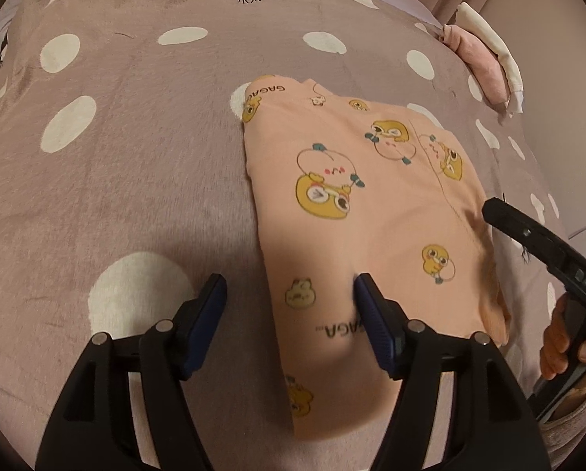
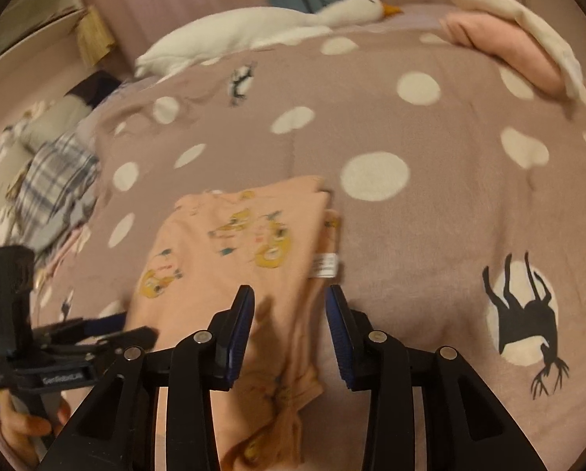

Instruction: Fold small clothes

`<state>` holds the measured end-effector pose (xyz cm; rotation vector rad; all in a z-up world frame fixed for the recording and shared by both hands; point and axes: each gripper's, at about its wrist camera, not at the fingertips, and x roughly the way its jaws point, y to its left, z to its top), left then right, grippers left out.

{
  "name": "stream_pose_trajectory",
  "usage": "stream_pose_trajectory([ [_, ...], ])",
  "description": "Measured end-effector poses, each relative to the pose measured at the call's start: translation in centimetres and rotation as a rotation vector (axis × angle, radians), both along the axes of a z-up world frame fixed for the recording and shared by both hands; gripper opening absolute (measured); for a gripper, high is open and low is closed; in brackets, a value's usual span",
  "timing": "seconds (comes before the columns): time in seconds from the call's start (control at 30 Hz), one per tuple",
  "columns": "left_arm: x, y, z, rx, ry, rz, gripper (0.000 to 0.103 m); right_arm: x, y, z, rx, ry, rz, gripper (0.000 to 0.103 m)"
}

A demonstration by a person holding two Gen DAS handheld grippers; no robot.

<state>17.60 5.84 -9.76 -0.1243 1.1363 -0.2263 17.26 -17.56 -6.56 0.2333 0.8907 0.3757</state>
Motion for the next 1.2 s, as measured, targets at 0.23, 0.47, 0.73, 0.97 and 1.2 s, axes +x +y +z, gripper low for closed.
stream_pose_trajectory([
  [0.23, -1.7, 0.0, -0.4, 0.036, -0.012, -0.015, 0.074, -1.9, 1.7, -1.2, -0.088, 0.02, 0.089, 0.038],
  [0.47, -3.3, 0.4, -0.1, 0.06, -0.009, -0.006, 0.076, -3.8, -0.3, -2.4, -0.112, 0.068, 0.04, 0.044],
  [0.73, -6.2, 1.4, 2.5, 0.056, -0.037, 0.05, 0.093, -6.8, -2.3, 0.3, -0.1, 0.032, -0.023, 0.049],
  [0.97, -8.8, 1.4, 5.6, 0.056, -0.079, 0.083, 0.102, -9.7, -0.9, 3.4, -0.101, -0.056, 0.005, 0.081],
  [1.2, -11.0, 0.9, 8.4, 0.103, -0.127, 0.104, 0.102, -11.6, 0.7, 5.4, -0.138, -0.104, 0.02, 0.102],
])
